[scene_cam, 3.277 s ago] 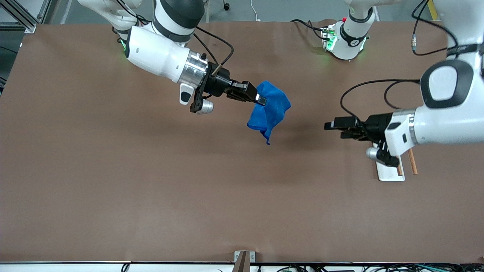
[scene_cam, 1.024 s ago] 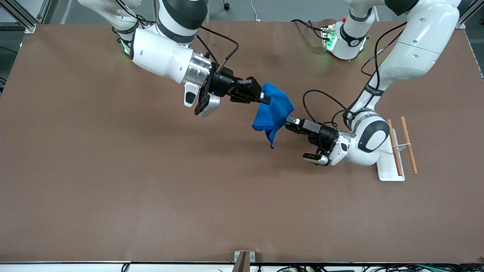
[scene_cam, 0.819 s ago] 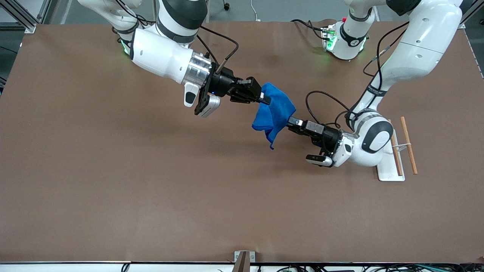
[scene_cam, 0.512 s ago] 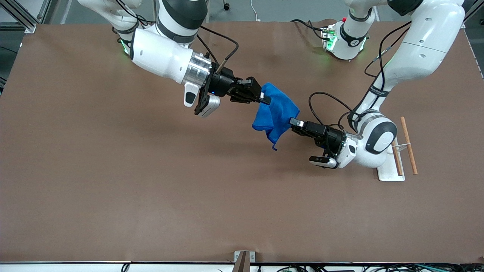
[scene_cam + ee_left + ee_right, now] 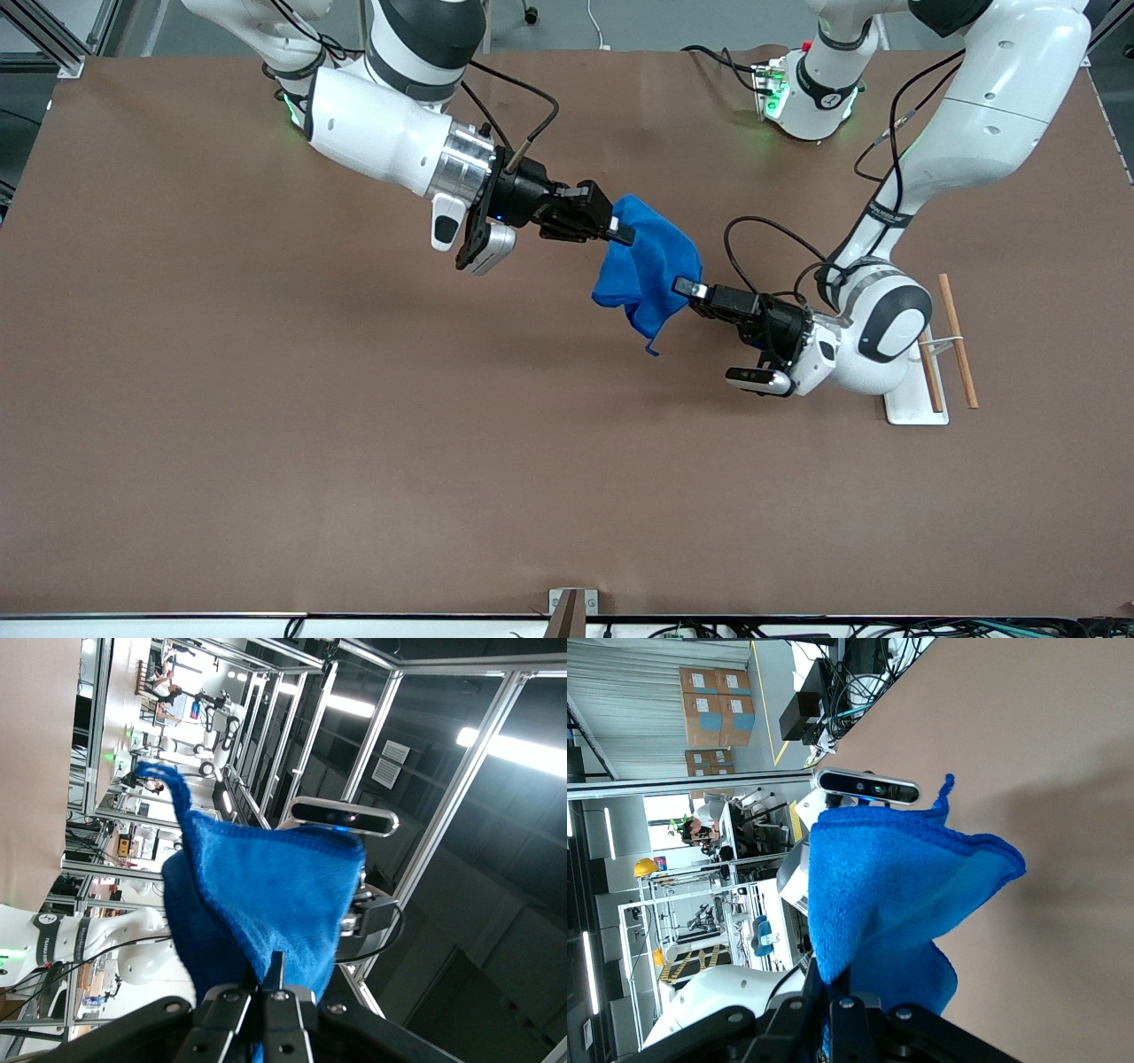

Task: Right arm passes towel to left arm to hang
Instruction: 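Close the left gripper on the towel beside the right gripper, then open the right gripper and withdraw while the left gripper pulls the towel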

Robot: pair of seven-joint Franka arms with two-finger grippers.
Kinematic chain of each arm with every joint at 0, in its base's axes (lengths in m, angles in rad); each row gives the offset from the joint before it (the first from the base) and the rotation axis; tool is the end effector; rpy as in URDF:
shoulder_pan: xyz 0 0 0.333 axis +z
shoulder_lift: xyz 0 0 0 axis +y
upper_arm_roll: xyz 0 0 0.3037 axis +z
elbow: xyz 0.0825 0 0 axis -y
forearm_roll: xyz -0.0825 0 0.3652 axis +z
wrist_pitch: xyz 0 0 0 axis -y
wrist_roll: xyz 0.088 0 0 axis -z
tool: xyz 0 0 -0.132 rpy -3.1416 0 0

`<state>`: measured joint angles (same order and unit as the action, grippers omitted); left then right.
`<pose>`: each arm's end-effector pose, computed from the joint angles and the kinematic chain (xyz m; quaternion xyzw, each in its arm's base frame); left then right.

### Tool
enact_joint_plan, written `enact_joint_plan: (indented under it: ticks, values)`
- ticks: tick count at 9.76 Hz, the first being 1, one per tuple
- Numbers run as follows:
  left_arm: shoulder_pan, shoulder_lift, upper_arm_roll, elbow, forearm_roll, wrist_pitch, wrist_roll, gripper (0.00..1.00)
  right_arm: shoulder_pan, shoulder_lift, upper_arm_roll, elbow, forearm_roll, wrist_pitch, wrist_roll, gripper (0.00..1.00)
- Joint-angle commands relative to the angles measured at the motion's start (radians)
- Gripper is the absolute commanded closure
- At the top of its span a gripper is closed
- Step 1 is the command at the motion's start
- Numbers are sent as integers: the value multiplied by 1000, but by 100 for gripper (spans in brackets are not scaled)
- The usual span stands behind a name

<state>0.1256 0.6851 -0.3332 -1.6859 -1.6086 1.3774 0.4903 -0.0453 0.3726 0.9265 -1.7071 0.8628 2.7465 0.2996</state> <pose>0.5911 -0.2349 0.3197 0.5656 -0.0034 -0.2043 0.7990 0.5026 0.4535 0.5037 -0.8449 0.1170 -0.0336 0.5209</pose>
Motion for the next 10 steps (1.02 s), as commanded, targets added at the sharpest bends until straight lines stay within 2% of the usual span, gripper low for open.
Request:
enact_joint_plan:
  ticks: [1,2,3,4,6,7,8,10]
  values:
    - [11,-48,17,40,1,40,-169,100,-19,-1,20,3,32,-10,-10,0]
    - [20,-61,25,51,7,49,-212,100,-36,-11,11,0,25,-63,-10,0]
    - [34,-90,35,51,13,69,-276,100,-62,-59,-29,-15,12,-156,-10,0]
    - [51,-146,46,55,62,125,-386,100,-61,-139,-146,-43,-63,-303,-10,0]
    - [54,-179,60,206,308,179,-669,100,-60,-228,-321,-45,-309,-611,18,0]
    - [52,-179,69,268,429,181,-817,100,-60,-254,-389,-43,-434,-714,23,0]
    - [51,-179,69,305,581,181,-904,100,-62,-274,-461,-45,-521,-790,36,0]
    - [52,-179,71,341,798,187,-981,100,-62,-310,-601,-34,-704,-862,36,0]
